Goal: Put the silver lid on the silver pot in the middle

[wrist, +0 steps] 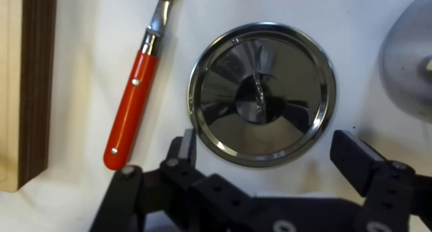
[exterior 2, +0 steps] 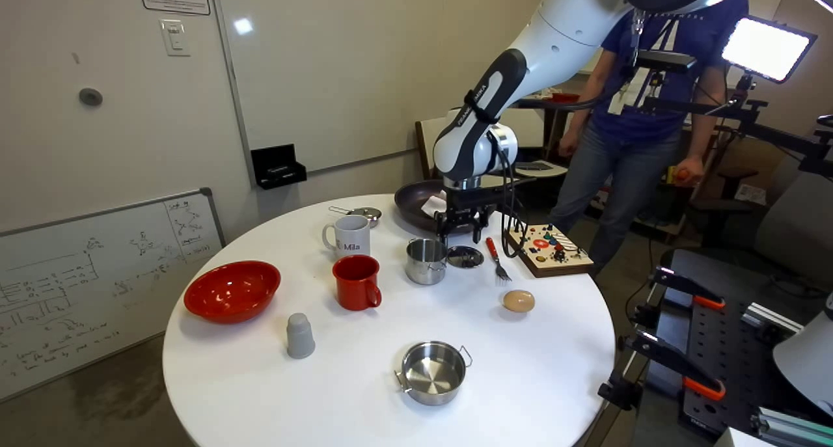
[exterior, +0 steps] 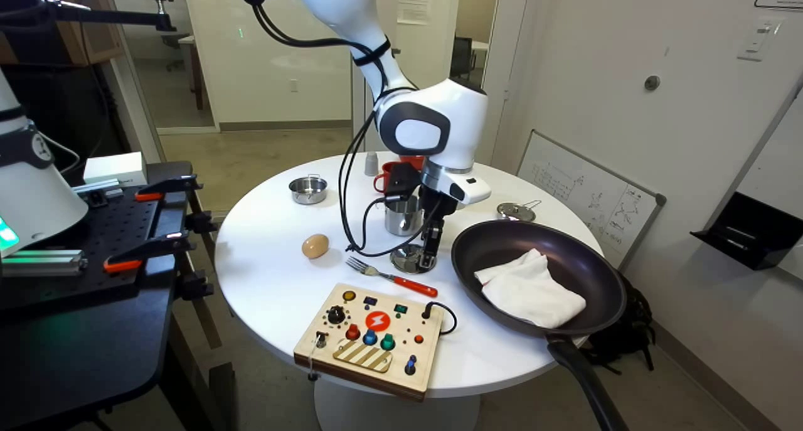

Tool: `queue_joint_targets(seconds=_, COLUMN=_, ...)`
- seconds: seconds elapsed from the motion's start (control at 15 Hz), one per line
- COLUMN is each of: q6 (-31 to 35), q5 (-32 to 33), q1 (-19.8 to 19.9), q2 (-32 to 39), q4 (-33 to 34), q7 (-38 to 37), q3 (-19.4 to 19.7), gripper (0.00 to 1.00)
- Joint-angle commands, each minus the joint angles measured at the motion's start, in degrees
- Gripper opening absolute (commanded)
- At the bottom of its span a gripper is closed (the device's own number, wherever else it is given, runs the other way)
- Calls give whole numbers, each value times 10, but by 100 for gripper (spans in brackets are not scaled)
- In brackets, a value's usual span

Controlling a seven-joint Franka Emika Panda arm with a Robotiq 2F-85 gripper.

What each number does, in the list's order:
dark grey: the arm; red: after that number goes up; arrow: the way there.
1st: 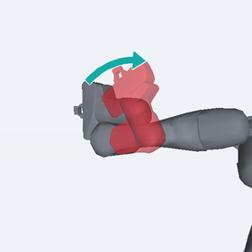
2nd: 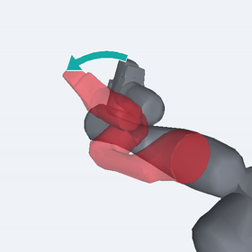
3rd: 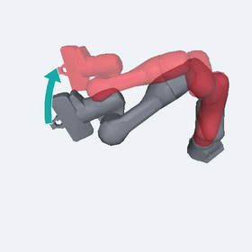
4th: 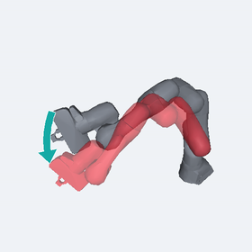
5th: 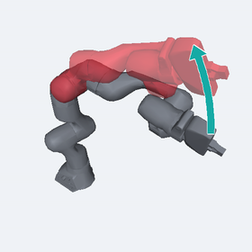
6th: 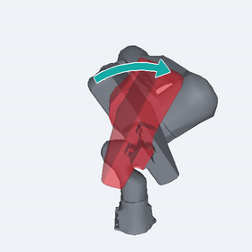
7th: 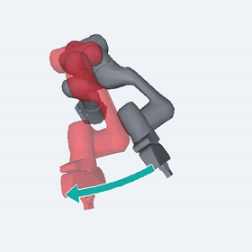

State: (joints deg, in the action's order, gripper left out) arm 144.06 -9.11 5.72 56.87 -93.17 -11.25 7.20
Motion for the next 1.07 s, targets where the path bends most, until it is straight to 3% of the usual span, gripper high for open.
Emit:
queue_joint_targets(seconds=0.0, q6=-13, q5=11, q1=-12, q2=-15, q4=-22, q7=-14, q3=4, gripper=100)
queue_joint_targets(seconds=1.0, q6=-11, q5=5, q1=-15, q2=-25, q4=-52, q7=-24, q3=3, gripper=100)
